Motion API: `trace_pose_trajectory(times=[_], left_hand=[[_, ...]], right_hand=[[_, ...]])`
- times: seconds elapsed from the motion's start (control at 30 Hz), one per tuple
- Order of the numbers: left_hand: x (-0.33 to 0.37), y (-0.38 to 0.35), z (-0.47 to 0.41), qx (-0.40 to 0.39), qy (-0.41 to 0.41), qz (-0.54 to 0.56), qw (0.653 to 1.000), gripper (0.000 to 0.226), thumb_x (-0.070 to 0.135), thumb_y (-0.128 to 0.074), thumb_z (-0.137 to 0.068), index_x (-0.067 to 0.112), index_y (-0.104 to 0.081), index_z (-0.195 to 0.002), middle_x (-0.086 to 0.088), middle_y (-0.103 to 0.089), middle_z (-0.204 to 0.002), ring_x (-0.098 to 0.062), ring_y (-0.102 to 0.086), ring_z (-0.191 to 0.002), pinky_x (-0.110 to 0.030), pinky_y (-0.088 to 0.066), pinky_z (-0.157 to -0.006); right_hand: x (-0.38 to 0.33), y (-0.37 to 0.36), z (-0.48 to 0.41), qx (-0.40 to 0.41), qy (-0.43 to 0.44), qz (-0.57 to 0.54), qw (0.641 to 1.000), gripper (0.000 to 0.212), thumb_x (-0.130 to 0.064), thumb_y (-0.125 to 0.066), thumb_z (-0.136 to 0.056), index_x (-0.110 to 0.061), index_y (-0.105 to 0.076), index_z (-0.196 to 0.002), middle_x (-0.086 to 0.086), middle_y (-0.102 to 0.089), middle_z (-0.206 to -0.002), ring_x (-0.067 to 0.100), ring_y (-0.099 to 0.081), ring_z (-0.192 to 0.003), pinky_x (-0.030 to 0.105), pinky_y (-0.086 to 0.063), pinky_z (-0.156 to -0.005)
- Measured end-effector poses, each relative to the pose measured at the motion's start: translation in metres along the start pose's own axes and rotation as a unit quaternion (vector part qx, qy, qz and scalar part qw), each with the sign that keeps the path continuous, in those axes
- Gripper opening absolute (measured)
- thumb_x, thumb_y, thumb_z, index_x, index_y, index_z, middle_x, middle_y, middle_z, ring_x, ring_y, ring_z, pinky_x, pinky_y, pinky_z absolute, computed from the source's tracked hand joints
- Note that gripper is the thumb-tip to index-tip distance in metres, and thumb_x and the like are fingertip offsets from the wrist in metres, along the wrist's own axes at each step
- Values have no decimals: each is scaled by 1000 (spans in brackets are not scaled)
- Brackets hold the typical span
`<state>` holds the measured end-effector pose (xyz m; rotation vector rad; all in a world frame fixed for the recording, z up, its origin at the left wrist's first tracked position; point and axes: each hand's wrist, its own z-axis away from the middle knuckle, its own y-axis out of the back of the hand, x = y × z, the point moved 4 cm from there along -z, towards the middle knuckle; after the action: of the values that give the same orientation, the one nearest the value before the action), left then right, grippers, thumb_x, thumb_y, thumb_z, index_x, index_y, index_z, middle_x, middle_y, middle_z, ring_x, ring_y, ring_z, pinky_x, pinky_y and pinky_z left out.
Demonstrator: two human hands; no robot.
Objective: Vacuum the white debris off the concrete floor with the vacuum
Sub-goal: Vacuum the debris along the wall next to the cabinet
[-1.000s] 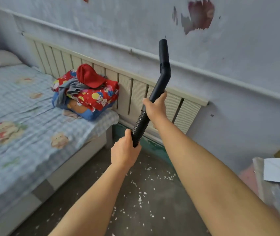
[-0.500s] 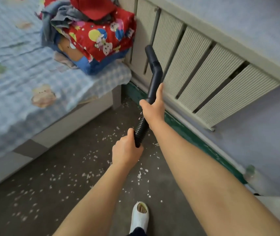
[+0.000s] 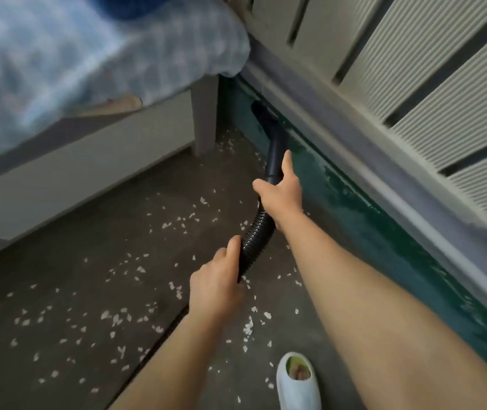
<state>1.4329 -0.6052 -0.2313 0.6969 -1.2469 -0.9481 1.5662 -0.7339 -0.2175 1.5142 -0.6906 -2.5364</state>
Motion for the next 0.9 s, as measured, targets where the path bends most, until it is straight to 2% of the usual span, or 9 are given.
trace_pose_trajectory(times=[0.07, 0.13, 0.2, 0.27, 0.3, 0.4, 0.47, 0.7, 0.9], left_hand=[[-8, -41, -38, 29, -10, -17, 999, 73, 17, -56, -77, 31, -22, -140, 3, -58, -111, -29, -62, -85, -33, -34, -60], [-11, -73, -75, 41, -19, -20, 999, 68, 16, -57, -76, 29, -27, -135, 2, -59, -106, -31, -62, -81, -34, -34, -59], [-16, -110, -102, 53, -25, -21, 998, 63, 16, -59, -76, 28, -30, -129, 1, -60, -100, -31, -62, -77, -34, -35, -58], [-25, -147, -127, 57, -19, -15, 998, 61, 17, -59, -75, 28, -30, -128, 1, -59, -96, -31, -61, -77, -34, -34, -58], [-30, -167, -138, 65, -15, -15, 998, 62, 17, -59, -75, 28, -29, -128, 1, -59, -96, -31, -61, -78, -34, -34, -58], [-42, -205, -162, 63, -13, -17, 998, 60, 19, -59, -77, 27, -29, -129, 1, -60, -98, -31, -62, -81, -34, -36, -59], [-49, -228, -178, 64, -22, -20, 998, 60, 18, -59, -77, 26, -31, -129, -1, -61, -97, -31, -62, -81, -34, -37, -59], [-50, -262, -213, 33, -6, -17, 999, 50, 13, -57, -76, 23, -34, -119, -5, -60, -94, -34, -59, -83, -35, -37, -60], [-52, -277, -208, 14, 19, -21, 1000, 55, 14, -58, -77, 23, -31, -124, -7, -61, -98, -35, -60, -87, -35, -38, -62]], right_hand=[[31, -12, -48, -2, 7, -4, 1000, 99, -23, -65, -71, -47, -13, -152, 1, -61, -110, 17, -63, -74, 33, -57, -68], [50, -21, -95, -11, 15, 4, 1000, 99, -23, -68, -73, -44, -13, -153, 1, -59, -118, 21, -64, -86, 38, -57, -76], [73, -31, -134, -21, 29, 17, 999, 99, -23, -68, -74, -42, -12, -154, 1, -56, -122, 21, -62, -89, 33, -54, -71], [96, -42, -169, -27, 50, 35, 998, 99, -22, -67, -75, -40, -12, -154, -2, -55, -116, 17, -61, -85, 28, -49, -64], [111, -49, -186, -33, 57, 43, 997, 98, -21, -68, -75, -39, -13, -155, -3, -54, -116, 18, -61, -87, 29, -51, -66], [144, -67, -223, -51, 60, 57, 995, 96, -21, -68, -79, -36, -12, -155, 0, -51, -132, 24, -59, -104, 38, -54, -86], [164, -75, -247, -52, 57, 54, 996, 95, -21, -68, -81, -36, -11, -155, 2, -47, -140, 26, -56, -113, 39, -53, -90], [196, -86, -294, -68, 45, 16, 997, 94, -20, -69, -82, -32, -12, -156, 0, -33, -154, 26, -48, -127, 27, -44, -82], [212, -99, -303, -79, 52, 12, 995, 96, -19, -68, -82, -30, -10, -157, 0, -33, -155, 25, -48, -127, 26, -42, -81]])
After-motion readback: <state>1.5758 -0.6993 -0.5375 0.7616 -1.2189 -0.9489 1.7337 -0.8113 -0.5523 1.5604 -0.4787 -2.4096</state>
